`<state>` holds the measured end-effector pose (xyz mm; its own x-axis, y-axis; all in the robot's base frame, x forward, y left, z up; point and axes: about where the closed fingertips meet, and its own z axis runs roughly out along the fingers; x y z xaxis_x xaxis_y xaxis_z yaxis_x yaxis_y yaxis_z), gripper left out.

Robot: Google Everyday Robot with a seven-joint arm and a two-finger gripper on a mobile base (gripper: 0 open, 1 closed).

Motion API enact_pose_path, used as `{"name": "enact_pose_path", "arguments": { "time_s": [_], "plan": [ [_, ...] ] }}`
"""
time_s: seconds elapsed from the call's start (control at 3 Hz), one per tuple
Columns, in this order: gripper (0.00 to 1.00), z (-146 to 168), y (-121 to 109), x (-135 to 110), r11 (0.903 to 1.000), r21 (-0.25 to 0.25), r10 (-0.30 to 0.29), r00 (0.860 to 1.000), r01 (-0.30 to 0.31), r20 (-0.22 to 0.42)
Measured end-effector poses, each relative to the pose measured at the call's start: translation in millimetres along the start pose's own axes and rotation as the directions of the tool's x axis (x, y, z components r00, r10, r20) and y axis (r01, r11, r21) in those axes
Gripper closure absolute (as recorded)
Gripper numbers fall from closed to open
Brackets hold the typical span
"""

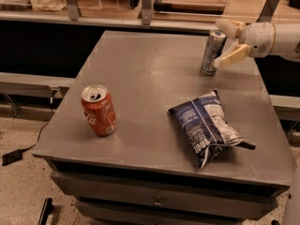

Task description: Place redbull can upright

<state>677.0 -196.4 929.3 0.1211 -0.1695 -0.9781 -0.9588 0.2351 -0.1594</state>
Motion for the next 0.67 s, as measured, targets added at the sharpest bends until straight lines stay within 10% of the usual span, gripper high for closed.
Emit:
{"name": "enact_pose_path", "arguments": {
  "time_s": [0.67],
  "plan": [
    [0.0, -30, -12, -37, 0.9906, 0.082, -0.105, 0.993, 0.109, -0.058]
  ]
}}
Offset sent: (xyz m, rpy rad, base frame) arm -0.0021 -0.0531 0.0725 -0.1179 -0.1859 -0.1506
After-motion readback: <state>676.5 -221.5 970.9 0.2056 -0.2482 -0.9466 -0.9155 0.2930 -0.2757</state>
